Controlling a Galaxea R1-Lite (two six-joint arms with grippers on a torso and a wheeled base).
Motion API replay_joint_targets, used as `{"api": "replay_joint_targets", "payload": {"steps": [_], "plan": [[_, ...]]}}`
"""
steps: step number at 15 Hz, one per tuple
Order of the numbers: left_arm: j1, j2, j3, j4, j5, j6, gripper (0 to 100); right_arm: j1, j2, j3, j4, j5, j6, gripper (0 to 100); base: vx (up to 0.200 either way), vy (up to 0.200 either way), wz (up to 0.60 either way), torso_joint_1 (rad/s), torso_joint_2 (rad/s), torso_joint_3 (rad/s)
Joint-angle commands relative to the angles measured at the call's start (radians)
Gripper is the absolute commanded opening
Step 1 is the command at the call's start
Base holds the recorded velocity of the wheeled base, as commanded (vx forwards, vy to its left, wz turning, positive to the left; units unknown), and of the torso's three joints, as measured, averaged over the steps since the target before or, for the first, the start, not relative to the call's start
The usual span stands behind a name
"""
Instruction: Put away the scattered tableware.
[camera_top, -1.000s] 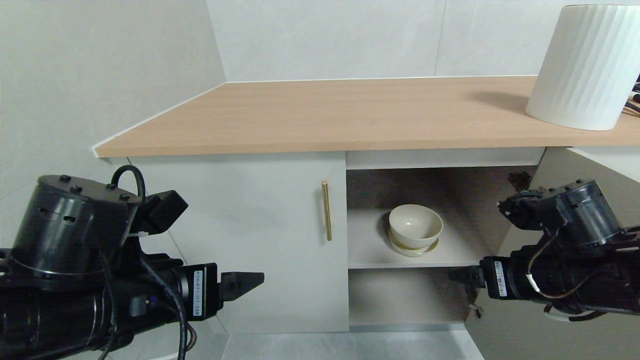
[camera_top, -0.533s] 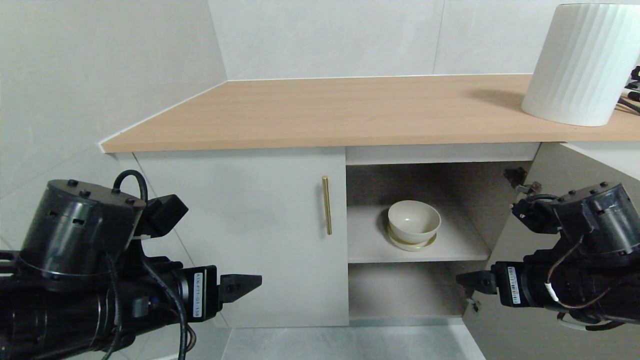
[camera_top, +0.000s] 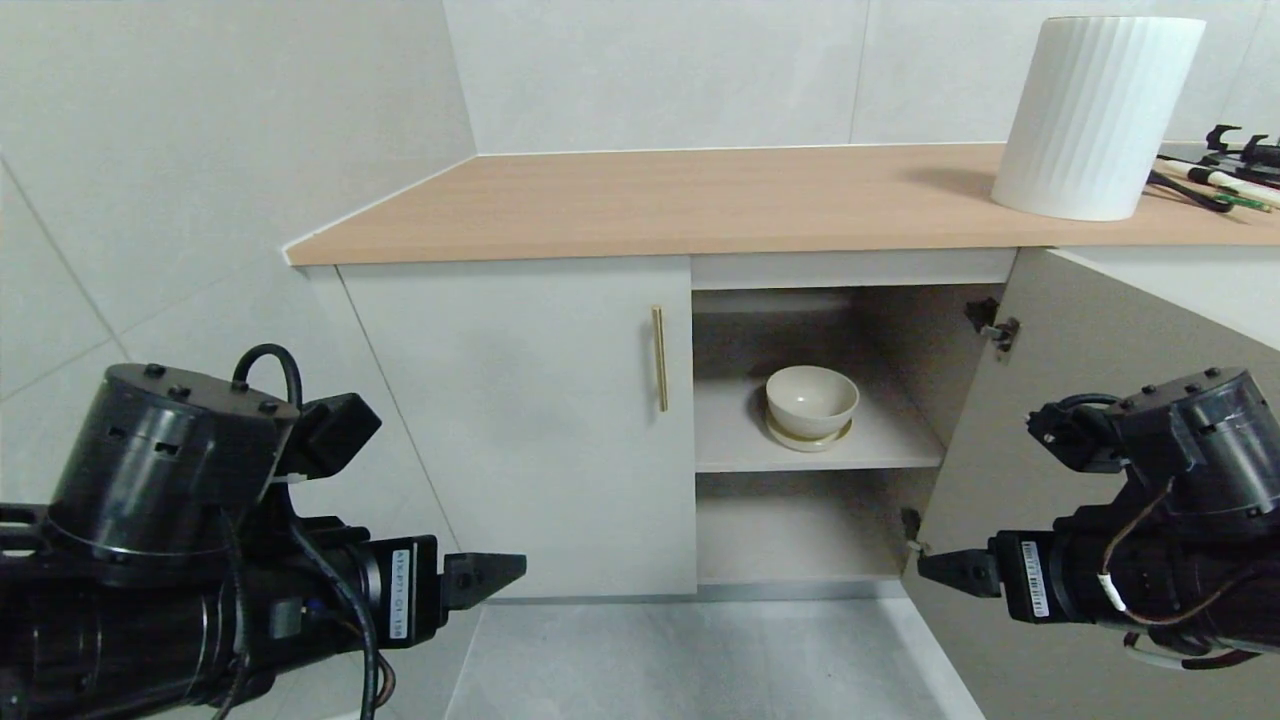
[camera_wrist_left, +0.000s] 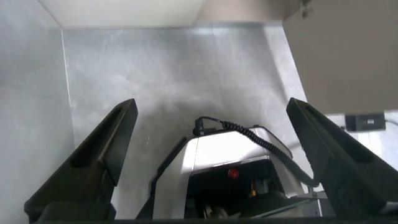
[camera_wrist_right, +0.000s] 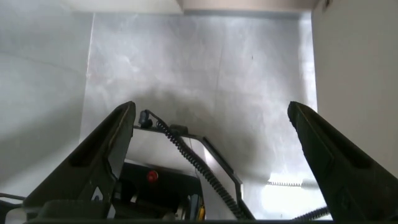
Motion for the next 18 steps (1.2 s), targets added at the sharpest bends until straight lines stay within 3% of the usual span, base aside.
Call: {"api": "replay_joint_targets", "payload": {"steps": [1,9,18], "plan": [[0.0,0.003,0.0,0.0,0.0,-0.001,100,0.001,0.003,0.0,0.0,0.0,0.0,100,-0.2,0.0,0.0,0.002,0.01,0.007],[-0.002,0.002,0.003,0.0,0.0,0.004,100,0.002,0.001,0.003,0.021,0.0,-0.019,100,-0.2,0.0,0.0,0.002,0.0,0.002],[-0.002,-0.003,0.0,0.0,0.002,0.006,100,0.002,-0.025,0.014,0.042,-0.002,-0.036,100,0.0,0.0,0.0,0.0,0.0,0.0]]}}
